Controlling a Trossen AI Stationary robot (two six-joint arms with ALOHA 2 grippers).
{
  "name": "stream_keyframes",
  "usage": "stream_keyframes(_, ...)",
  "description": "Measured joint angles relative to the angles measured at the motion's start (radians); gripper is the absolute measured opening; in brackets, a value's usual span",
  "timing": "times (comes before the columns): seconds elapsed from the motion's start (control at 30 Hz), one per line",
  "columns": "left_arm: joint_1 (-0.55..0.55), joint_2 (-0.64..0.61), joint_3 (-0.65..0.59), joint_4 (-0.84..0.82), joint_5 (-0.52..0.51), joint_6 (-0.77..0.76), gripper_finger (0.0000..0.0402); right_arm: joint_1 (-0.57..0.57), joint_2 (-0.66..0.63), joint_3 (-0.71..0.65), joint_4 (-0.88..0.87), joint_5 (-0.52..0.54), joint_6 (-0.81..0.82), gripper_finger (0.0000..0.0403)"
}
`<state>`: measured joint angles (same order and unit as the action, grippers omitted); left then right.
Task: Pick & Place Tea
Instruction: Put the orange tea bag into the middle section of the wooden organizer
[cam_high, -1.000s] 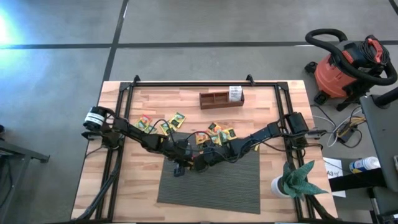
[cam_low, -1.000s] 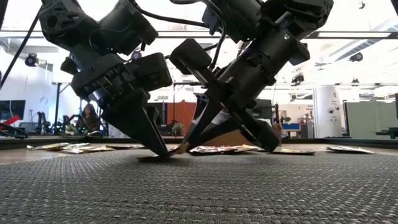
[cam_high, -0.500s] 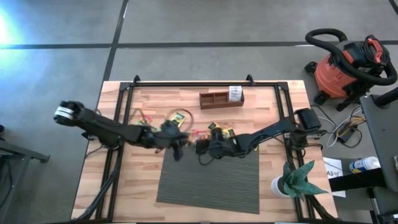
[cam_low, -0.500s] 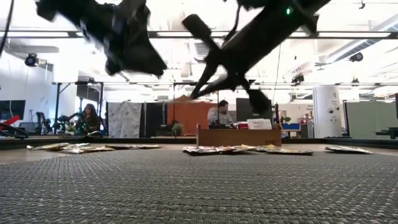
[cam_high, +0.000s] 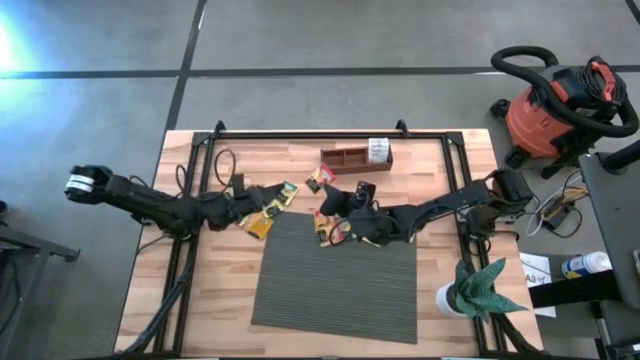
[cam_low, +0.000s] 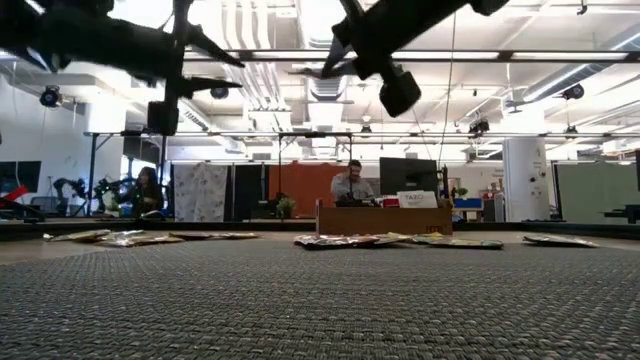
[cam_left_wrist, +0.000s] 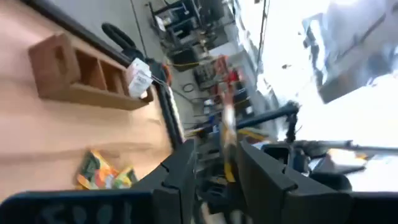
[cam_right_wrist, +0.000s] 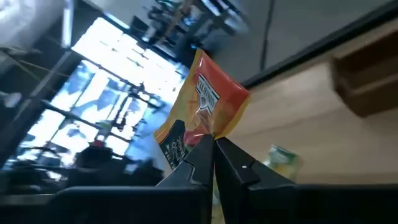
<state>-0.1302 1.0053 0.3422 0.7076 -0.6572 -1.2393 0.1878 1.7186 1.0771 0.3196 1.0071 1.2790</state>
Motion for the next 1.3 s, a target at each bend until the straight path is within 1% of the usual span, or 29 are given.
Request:
stream_keyframes(0.1,0.007,0.033,-0.010,0.068,0.011,-0.019,0.0113,-0.013,0.005,0.000,0.029,-0.012,-0.039,0.0008)
stream_keyframes(0.17,0.006,0.052,0.011,0.083,0.013,0.002,0.0113,-0.019,0.005,0.002,0.030,-0.014,-0.032,0.0008)
stream_keyframes(0.23,0.006,0.068,0.043,0.084,0.017,0.052,0.0113,-0.021,0.005,0.003,0.032,-0.015,-0.010,0.0008)
stream_keyframes(0.4,0.006,0.114,0.140,0.078,0.041,0.230,0.0113,-0.022,0.005,0.003,0.030,-0.014,-0.001,0.0008)
stream_keyframes(0.5,0.006,0.126,0.184,0.025,0.053,0.280,0.0113,-0.023,0.005,0.003,0.029,-0.013,0.002,0.0008)
stream_keyframes(0.6,0.006,0.122,0.203,-0.038,0.050,0.285,0.0113,-0.022,0.005,0.009,0.030,-0.007,0.004,0.0008)
stream_keyframes(0.73,0.007,0.110,0.190,-0.049,0.019,0.268,0.0113,-0.022,0.004,0.010,0.031,0.022,0.004,0.0008)
stream_keyframes(0.9,0.007,0.111,0.178,-0.053,0.018,0.227,0.0113,-0.025,-0.003,0.010,0.032,0.045,0.015,0.0008)
stream_keyframes(1.17,0.013,0.157,0.188,-0.049,0.024,0.211,0.0113,-0.040,-0.003,0.010,0.035,0.031,0.043,0.0008)
stream_keyframes(1.3,0.030,0.198,0.200,-0.026,0.024,0.210,0.0113,-0.040,-0.003,0.010,0.036,-0.003,0.056,0.0008)
